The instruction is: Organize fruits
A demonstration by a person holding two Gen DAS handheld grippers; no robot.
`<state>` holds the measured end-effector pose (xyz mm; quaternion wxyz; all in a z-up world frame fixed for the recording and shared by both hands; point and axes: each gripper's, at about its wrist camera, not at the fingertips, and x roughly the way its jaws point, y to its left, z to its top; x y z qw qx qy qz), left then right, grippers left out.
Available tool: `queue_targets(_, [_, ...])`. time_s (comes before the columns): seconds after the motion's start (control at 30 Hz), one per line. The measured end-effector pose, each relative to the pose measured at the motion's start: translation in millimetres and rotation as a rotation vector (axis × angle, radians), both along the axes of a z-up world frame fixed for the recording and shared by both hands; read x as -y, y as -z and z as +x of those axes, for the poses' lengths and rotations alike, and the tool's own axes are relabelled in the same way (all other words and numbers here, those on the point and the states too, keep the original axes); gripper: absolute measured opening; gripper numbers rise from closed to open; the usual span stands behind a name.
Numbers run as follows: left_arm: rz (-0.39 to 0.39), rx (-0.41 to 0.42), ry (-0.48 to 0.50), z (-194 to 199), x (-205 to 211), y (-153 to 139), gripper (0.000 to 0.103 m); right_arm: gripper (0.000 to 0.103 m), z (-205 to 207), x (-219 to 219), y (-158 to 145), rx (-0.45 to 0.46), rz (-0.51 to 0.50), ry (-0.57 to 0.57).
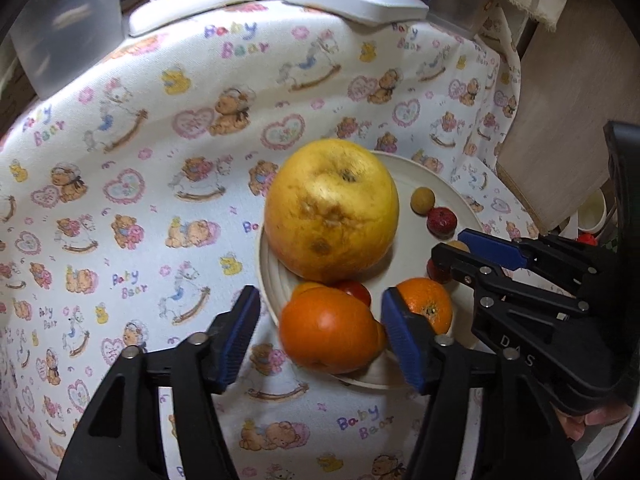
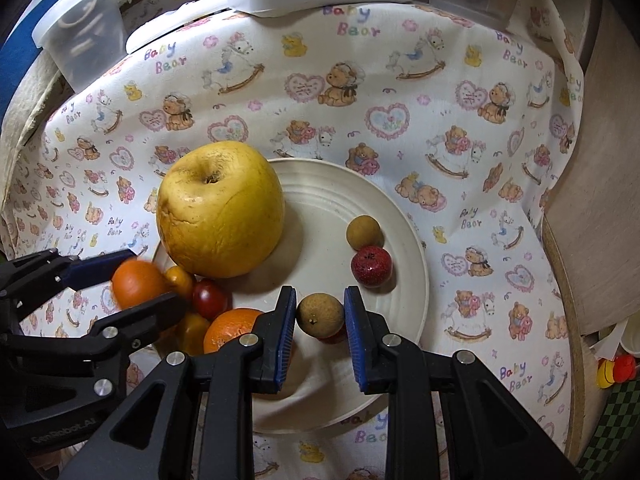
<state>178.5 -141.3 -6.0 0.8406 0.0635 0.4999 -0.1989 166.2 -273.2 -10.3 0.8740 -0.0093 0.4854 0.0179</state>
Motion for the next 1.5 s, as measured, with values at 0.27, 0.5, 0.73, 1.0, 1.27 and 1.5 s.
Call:
queue_targets(0.27, [-0.004, 0.037, -0.031, -0.1, -13.7, -13.8, 0.066, 0.032, -4.0, -0.8, -2.7, 0.017, -0.016, 0.004])
queue_targets(0.5, [0.012, 0.109, -0.052, -7.3, -17.5, -30.8, 0.067, 0.032, -10.7, -3.6, -11.9, 0.046, -0.026, 0.002])
queue_targets(0.73, [0.005, 0.163, -0.066, -14.3, -20.0, -46.9, 0.068, 0.032, -17.6, -5.7, -21.8, 0.076, -0.021, -0.001])
queue_targets(1.0, [-0.021, 0.373, -0.134, -43.9, -46.9, -65.8, 0.072, 0.032, -32.0, -7.5, -39.0, 0.190, -0.015, 0.006])
queue_targets(1.27, [-0.096, 0.608, -0.183, -85.3, -82.7, -75.9, 0.097, 0.075, -70.4, -22.5, -42.6, 0.404, -0.112, -0.073])
queue_targets(1.5, [-0.156, 0.767, -0.217, -121.7, -100.6, -74.6, 0.102, 0.091, -100.8, -25.3, -38.0, 0.503, -0.095, -0.097])
